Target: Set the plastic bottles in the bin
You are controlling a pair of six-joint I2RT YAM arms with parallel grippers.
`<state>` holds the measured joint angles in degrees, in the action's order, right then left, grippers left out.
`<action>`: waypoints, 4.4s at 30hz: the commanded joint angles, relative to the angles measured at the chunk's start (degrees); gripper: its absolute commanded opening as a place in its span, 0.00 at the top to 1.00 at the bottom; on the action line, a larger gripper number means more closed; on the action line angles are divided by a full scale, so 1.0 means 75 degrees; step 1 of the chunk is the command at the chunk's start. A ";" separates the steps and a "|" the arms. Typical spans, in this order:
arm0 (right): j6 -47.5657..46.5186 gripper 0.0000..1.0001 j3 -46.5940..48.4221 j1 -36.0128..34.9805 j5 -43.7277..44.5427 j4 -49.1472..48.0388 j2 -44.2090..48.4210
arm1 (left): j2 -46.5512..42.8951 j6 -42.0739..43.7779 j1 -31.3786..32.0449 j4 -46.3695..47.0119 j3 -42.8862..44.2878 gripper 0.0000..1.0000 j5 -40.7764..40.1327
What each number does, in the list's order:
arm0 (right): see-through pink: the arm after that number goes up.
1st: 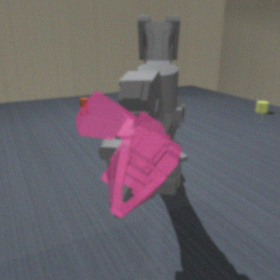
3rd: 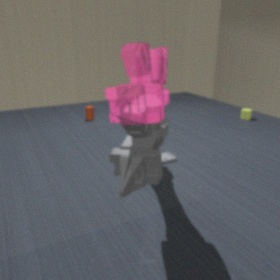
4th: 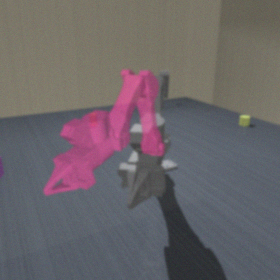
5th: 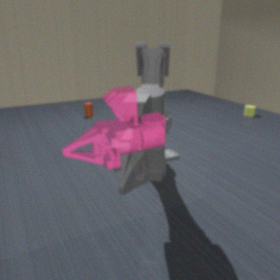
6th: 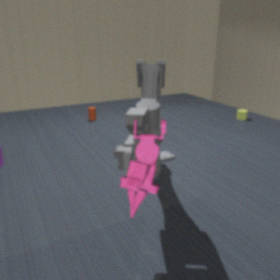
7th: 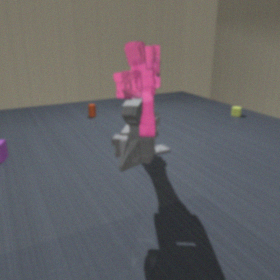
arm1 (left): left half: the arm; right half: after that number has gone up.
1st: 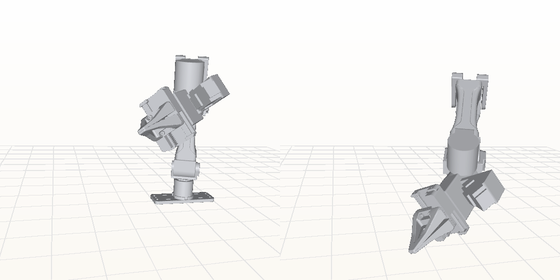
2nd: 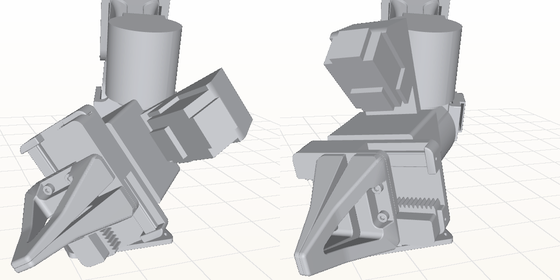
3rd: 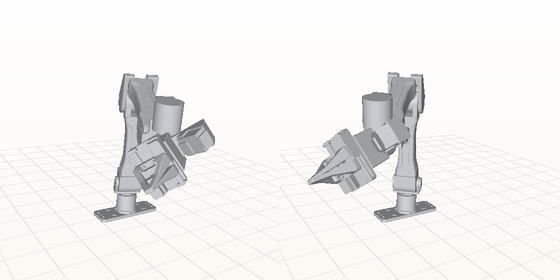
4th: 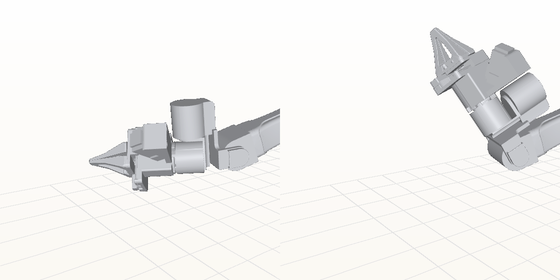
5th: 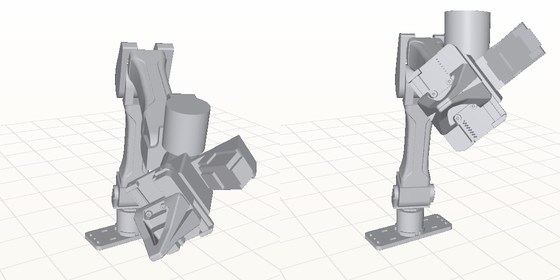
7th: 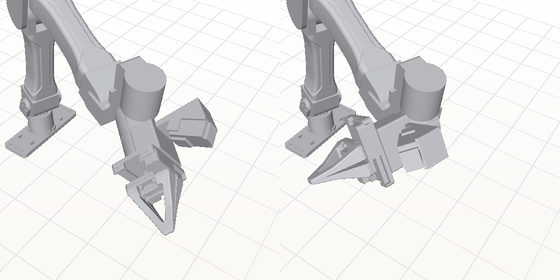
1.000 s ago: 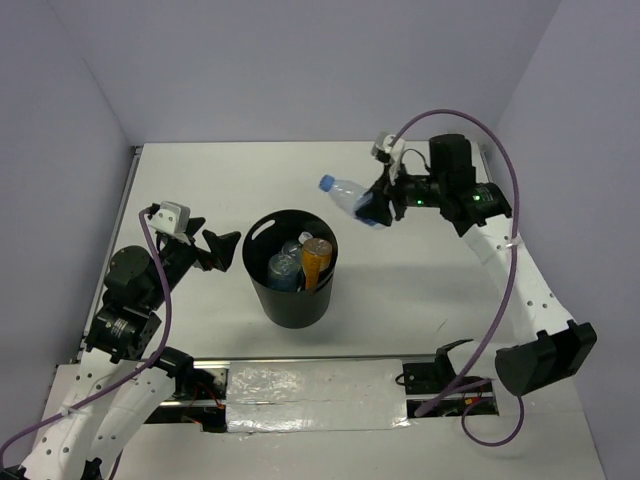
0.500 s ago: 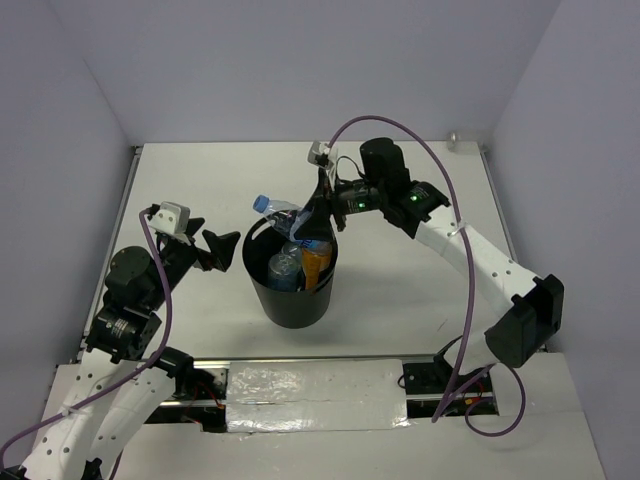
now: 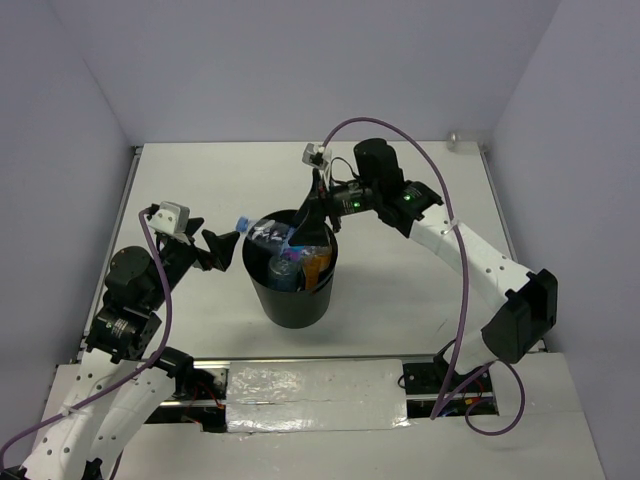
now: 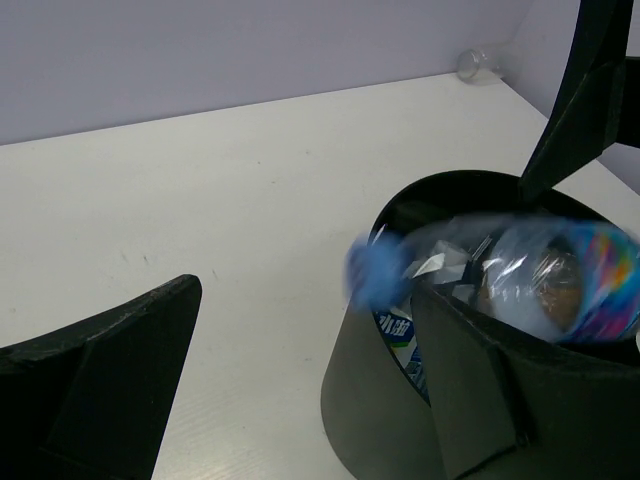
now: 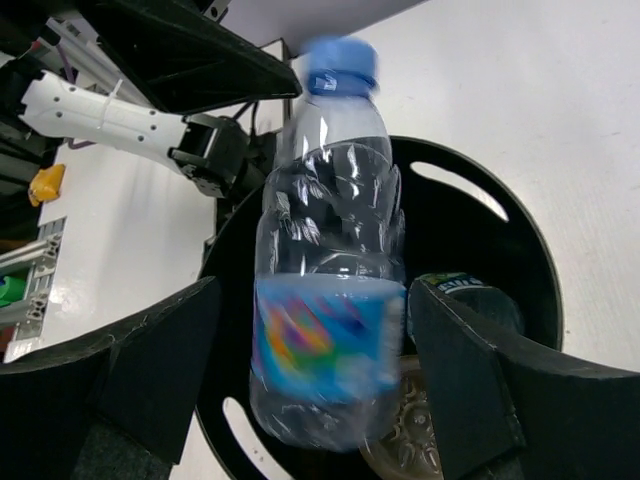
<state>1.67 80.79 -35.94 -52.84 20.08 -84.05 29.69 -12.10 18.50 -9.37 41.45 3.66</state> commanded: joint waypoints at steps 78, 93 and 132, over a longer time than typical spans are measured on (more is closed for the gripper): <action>-1.1626 0.25 0.8200 0.5753 0.8592 -0.3134 -1.0684 | 0.0998 0.0394 -0.0756 0.0358 -0.0148 0.01 -0.0102; -0.9213 0.87 0.2052 0.5824 0.7093 -0.5136 -0.6258 | 0.0822 0.0348 -0.0814 0.0440 -0.0148 0.01 0.0214; -0.1242 0.88 0.0161 0.0633 0.0845 -0.0111 0.1153 | -0.0244 -0.0098 -0.0932 0.0616 -0.0113 0.01 0.0918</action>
<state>-8.54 80.60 -29.85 -49.04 20.10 -73.93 28.56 -12.25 11.81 -8.03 40.12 9.34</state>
